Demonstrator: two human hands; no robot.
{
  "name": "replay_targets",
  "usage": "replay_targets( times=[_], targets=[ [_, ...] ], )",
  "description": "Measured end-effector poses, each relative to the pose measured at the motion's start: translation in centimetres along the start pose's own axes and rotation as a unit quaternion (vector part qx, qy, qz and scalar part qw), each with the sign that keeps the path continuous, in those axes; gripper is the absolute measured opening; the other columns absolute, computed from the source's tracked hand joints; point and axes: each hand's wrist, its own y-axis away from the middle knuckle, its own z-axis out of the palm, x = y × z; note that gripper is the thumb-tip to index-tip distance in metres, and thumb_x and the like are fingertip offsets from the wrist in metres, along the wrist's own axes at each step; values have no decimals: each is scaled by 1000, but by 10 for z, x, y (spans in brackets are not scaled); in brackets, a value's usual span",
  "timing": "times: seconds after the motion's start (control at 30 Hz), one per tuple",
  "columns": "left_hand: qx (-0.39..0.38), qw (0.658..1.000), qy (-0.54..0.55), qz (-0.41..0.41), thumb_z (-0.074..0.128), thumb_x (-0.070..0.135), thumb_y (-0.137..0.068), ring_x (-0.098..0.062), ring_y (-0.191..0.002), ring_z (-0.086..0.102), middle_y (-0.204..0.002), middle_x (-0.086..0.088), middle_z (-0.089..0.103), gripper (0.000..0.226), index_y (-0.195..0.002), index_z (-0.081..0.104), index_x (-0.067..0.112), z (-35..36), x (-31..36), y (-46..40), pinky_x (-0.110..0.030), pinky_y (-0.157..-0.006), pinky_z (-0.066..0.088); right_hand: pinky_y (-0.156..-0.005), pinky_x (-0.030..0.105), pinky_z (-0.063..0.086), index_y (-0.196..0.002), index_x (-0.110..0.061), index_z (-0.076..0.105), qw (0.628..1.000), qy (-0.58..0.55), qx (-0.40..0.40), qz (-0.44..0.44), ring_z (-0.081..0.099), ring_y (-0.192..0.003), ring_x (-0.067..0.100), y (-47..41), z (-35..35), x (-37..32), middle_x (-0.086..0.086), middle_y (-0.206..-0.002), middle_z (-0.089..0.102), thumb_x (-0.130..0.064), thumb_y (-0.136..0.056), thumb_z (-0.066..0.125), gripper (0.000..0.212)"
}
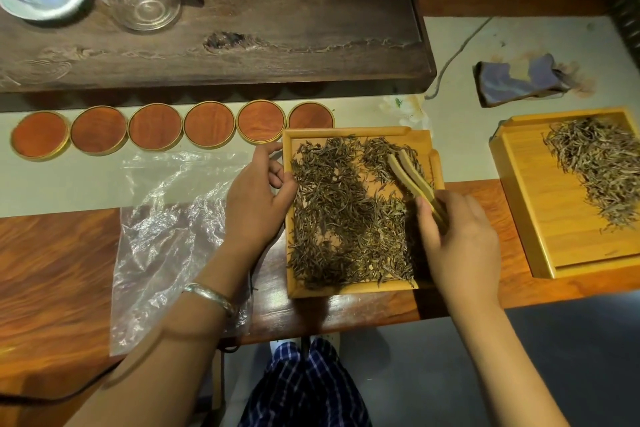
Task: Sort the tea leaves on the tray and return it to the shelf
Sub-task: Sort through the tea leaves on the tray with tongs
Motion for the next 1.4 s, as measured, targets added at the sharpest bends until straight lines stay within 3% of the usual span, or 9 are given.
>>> replay_targets(
  times=[0.17, 0.5, 0.93, 1.3, 1.4],
  targets=[
    [-3, 1000, 1, -3, 45, 39, -80, -8, -72, 57, -78, 12, 55, 41, -121, 46, 34, -1, 0, 0, -33, -59, 44, -54, 37, 45, -95, 0, 61, 1000, 9, -6, 22, 59, -72, 38, 3, 0, 5, 17, -86, 60, -30, -93, 57, 30],
    [-4, 1000, -3, -5, 46, 38, -80, -10, -72, 57, -78, 12, 55, 40, -120, 46, 32, -1, 0, 0, -36, -61, 47, -53, 28, 34, -91, -2, 58, 999, 15, -3, 36, 57, -67, 34, 5, 1, 5, 15, -83, 57, -31, -94, 53, 30],
    [0, 1000, 3, 6, 47, 37, -81, -5, -74, 56, -80, 13, 56, 44, -124, 46, 30, 0, -2, 0, -25, -58, 39, -55, 40, 49, -101, -1, 61, 999, 7, -8, 51, 59, -75, 35, 16, -9, 17, 16, -88, 60, -28, -93, 57, 29],
    [4, 1000, 2, 4, 47, 38, -82, -1, -75, 56, -80, 15, 56, 42, -124, 46, 32, 1, -3, 1, -21, -58, 37, -55, 39, 47, -99, -1, 62, 999, 5, -3, 46, 60, -74, 37, 6, -7, 13, 17, -87, 61, -29, -94, 56, 29],
    [4, 1000, 1, 3, 48, 36, -82, -3, -75, 56, -80, 15, 56, 41, -124, 46, 32, 0, -3, 0, -23, -57, 38, -55, 33, 43, -98, -2, 62, 1000, 1, 13, 29, 60, -74, 33, 0, -7, 5, 15, -87, 61, -30, -93, 57, 29]
  ],
)
